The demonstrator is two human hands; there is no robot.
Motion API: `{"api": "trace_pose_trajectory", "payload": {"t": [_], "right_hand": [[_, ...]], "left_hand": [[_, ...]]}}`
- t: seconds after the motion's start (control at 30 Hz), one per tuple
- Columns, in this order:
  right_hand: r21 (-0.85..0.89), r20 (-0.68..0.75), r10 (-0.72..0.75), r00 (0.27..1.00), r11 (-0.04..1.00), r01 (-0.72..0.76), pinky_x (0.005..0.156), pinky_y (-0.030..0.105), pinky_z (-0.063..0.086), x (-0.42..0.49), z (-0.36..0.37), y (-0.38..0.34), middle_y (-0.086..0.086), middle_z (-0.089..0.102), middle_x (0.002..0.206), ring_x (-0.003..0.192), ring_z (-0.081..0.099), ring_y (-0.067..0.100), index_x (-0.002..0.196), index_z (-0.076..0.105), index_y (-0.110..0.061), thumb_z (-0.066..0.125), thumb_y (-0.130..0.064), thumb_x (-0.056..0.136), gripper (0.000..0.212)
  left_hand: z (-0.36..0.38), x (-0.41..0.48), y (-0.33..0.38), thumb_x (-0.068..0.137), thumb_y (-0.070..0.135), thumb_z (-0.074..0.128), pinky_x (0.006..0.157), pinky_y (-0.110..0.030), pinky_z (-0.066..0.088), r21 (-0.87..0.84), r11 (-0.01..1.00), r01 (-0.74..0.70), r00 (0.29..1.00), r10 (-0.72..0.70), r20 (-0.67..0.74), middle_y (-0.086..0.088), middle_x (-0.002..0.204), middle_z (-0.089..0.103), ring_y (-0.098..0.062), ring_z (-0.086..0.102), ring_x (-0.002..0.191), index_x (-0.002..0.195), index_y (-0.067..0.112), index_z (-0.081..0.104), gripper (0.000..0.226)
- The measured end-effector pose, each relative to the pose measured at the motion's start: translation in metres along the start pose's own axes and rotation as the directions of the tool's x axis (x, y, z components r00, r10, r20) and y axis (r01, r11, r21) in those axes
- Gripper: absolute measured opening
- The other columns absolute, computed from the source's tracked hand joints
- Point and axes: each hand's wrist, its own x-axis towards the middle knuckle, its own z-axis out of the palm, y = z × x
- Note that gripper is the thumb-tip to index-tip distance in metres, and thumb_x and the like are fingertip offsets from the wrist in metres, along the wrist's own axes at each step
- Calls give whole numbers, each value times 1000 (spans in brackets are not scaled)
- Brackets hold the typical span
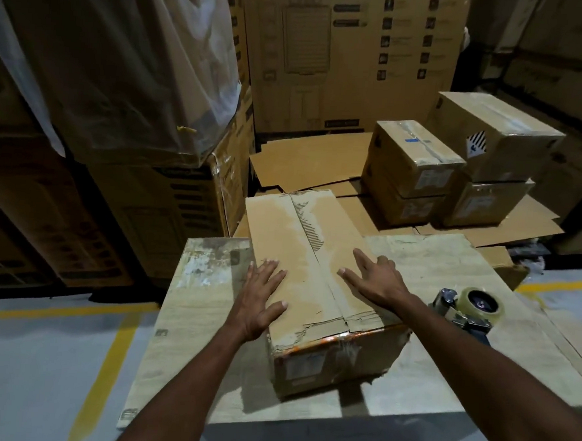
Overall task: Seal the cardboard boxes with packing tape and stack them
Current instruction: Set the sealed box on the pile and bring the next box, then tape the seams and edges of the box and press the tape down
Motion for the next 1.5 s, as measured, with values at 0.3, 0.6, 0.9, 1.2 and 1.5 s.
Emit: {"api": "trace_pose_trajectory", "payload": {"t": [0.3, 0.6, 0.9, 1.2, 1.5], "right_hand": [[-174, 9, 47, 999, 984, -45, 114, 63, 24, 11, -14, 20, 28, 18, 163, 149, 18, 47, 161, 17, -43, 26, -90, 87, 88], [-146, -68, 126, 990, 980, -135, 111, 59, 30, -4, -7, 49, 30, 37, 155, 141, 37, 47, 162, 20, -34, 23, -79, 96, 80], [-125, -13, 13, 1000, 992, -14, 110, 52, 36, -9, -12, 65, 27, 37, 156, 140, 41, 43, 164, 14, -35, 24, -74, 100, 76], [301, -185, -19, 982, 951, 75, 86, 39, 53, -27, -29, 125, 4, 66, 131, 110, 62, 22, 128, 68, -21, 61, -49, 99, 41], [712, -298, 484, 823, 687, -147, 88, 37, 51, -56, -8, 248, 14, 73, 116, 108, 67, 32, 118, 73, -11, 63, -33, 101, 30]], "left_hand": [[33, -4, 47, 96, 60, 21, 126, -46, 14, 0, 991, 130, 982, -129, -138, -17, 155, 45, -31, 33, 149, 145, 8, 55, 79], [34, 6, 86, 91, 55, 27, 90, -45, 39, 180, 978, 109, 980, -75, -185, -4, 96, 49, -23, 41, 92, 101, 12, 59, 55], [21, 39, 98, 91, 58, 39, 88, -44, 38, 382, 902, 201, 980, -181, -89, -2, 92, 53, -23, 44, 90, 88, 17, 53, 44], [65, 78, 138, 98, 60, 40, 112, -43, 30, 269, 947, 172, 985, -173, -22, -1, 134, 51, -25, 41, 131, 122, 21, 59, 50], [94, 106, 174, 91, 87, 18, 126, -47, -12, 267, 963, 33, 937, -123, 328, 5, 171, -5, -6, -13, 155, 163, 33, 13, 90]]}}
